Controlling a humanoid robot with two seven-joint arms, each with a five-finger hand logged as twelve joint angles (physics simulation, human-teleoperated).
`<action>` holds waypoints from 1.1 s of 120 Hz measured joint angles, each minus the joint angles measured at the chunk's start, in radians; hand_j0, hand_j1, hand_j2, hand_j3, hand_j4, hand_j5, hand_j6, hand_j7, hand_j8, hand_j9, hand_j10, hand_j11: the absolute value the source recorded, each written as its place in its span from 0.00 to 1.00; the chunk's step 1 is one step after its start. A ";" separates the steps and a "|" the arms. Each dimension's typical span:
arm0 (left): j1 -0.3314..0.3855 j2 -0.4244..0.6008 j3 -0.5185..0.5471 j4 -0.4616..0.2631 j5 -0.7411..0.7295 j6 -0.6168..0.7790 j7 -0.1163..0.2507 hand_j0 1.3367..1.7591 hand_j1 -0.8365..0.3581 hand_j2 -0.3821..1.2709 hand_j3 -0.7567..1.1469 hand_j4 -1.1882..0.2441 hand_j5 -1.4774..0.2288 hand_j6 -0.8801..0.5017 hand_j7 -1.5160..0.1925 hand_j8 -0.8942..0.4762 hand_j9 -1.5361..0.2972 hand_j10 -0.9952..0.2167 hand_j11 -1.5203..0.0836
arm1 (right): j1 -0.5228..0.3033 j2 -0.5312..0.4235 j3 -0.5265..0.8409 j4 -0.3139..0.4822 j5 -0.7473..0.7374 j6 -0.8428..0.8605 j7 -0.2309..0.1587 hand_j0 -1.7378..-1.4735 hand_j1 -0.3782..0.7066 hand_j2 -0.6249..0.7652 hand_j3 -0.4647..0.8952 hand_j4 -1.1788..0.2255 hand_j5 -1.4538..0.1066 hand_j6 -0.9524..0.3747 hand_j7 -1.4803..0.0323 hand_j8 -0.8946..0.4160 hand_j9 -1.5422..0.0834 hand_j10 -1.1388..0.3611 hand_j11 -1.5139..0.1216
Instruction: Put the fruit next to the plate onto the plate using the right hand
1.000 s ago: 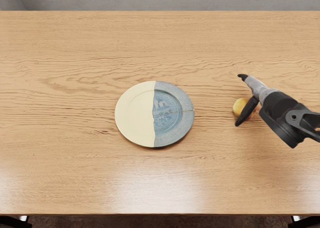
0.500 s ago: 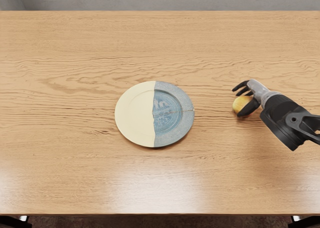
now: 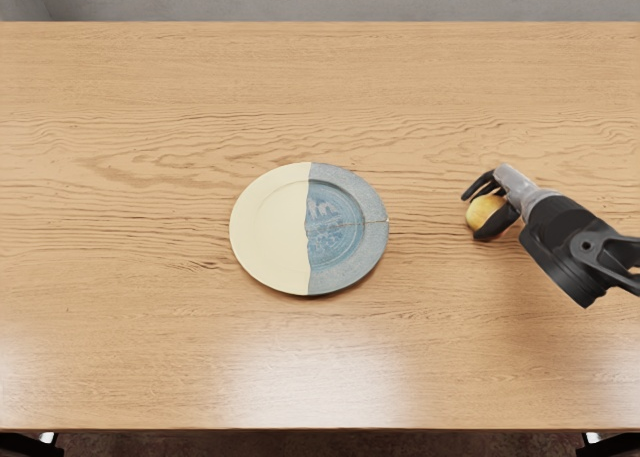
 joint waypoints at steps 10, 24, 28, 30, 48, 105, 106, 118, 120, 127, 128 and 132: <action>0.000 0.000 0.000 0.000 0.000 0.000 0.000 0.76 0.99 0.23 0.40 0.83 0.87 0.64 0.89 0.65 0.84 0.82 0.95 | -0.001 -0.001 0.007 0.000 0.006 -0.001 -0.001 0.36 0.44 0.41 0.34 0.35 0.42 0.35 0.42 0.40 0.45 0.47 0.41; 0.000 0.000 0.000 0.000 0.000 0.000 0.000 0.76 0.99 0.23 0.40 0.83 0.87 0.64 0.89 0.65 0.84 0.82 0.95 | -0.002 -0.001 0.064 0.016 0.016 0.000 0.000 0.35 0.46 0.52 0.34 0.35 0.40 0.33 0.41 0.37 0.43 0.46 0.40; 0.000 0.000 0.000 0.000 0.000 0.000 0.000 0.76 0.99 0.23 0.40 0.83 0.87 0.64 0.89 0.65 0.84 0.82 0.95 | -0.002 0.000 0.087 0.029 0.017 0.002 0.001 0.34 0.47 0.54 0.34 0.35 0.39 0.33 0.41 0.38 0.42 0.46 0.39; 0.000 0.000 0.000 0.000 0.000 0.000 0.000 0.76 0.99 0.23 0.40 0.83 0.87 0.64 0.89 0.65 0.84 0.82 0.95 | -0.002 0.001 0.097 0.036 0.018 0.003 0.001 0.34 0.47 0.54 0.34 0.35 0.39 0.33 0.41 0.38 0.42 0.46 0.39; 0.000 0.000 0.000 0.001 0.000 0.000 0.000 0.76 0.99 0.23 0.40 0.83 0.87 0.64 0.89 0.65 0.84 0.82 0.95 | -0.001 0.040 0.163 0.085 0.022 0.006 0.002 0.33 0.50 0.60 0.34 0.35 0.38 0.30 0.40 0.39 0.41 0.47 0.38; 0.000 0.000 0.001 0.000 0.000 0.000 0.000 0.76 0.99 0.23 0.40 0.83 0.87 0.64 0.89 0.65 0.84 0.82 0.95 | 0.005 0.274 0.198 0.105 0.029 0.007 0.001 0.32 0.52 0.74 0.34 0.33 0.31 0.18 0.35 0.35 0.36 0.50 0.35; 0.000 0.000 0.001 0.000 0.000 0.000 0.000 0.76 0.99 0.23 0.40 0.83 0.87 0.64 0.89 0.65 0.84 0.82 0.95 | 0.005 0.277 0.197 0.105 0.029 0.007 0.001 0.32 0.52 0.74 0.34 0.33 0.31 0.18 0.35 0.35 0.36 0.50 0.35; 0.000 0.000 0.000 0.000 0.000 0.000 0.000 0.76 0.99 0.23 0.40 0.83 0.87 0.64 0.89 0.65 0.84 0.82 0.95 | 0.006 0.300 0.199 0.105 0.026 0.004 0.002 0.31 0.48 0.69 0.34 0.41 0.42 0.27 0.46 0.41 0.46 0.54 0.45; 0.000 0.000 0.000 0.000 0.000 0.000 0.000 0.76 0.99 0.23 0.40 0.83 0.87 0.64 0.89 0.65 0.84 0.82 0.95 | 0.006 0.304 0.200 0.105 0.025 0.003 0.002 0.31 0.44 0.67 0.34 0.45 0.45 0.30 0.50 0.43 0.49 0.55 0.48; 0.000 0.000 0.000 0.000 0.000 0.000 0.000 0.76 0.99 0.23 0.40 0.83 0.87 0.64 0.89 0.65 0.84 0.82 0.95 | 0.008 0.316 0.204 0.105 0.023 0.002 0.003 0.31 0.35 0.61 0.34 0.54 0.57 0.40 0.61 0.49 0.60 0.60 0.59; 0.000 0.000 0.000 0.000 0.000 0.000 0.000 0.76 0.99 0.23 0.40 0.83 0.87 0.64 0.89 0.65 0.84 0.82 0.95 | 0.009 0.317 0.204 0.106 0.023 0.001 0.003 0.31 0.33 0.61 0.34 0.55 0.58 0.41 0.63 0.49 0.62 0.61 0.60; 0.000 0.000 0.000 0.000 0.000 0.000 0.000 0.76 0.99 0.23 0.40 0.83 0.87 0.64 0.89 0.65 0.84 0.82 0.95 | 0.012 0.321 0.206 0.106 0.022 0.001 0.003 0.31 0.29 0.58 0.34 0.59 0.63 0.46 0.68 0.52 0.66 0.63 0.65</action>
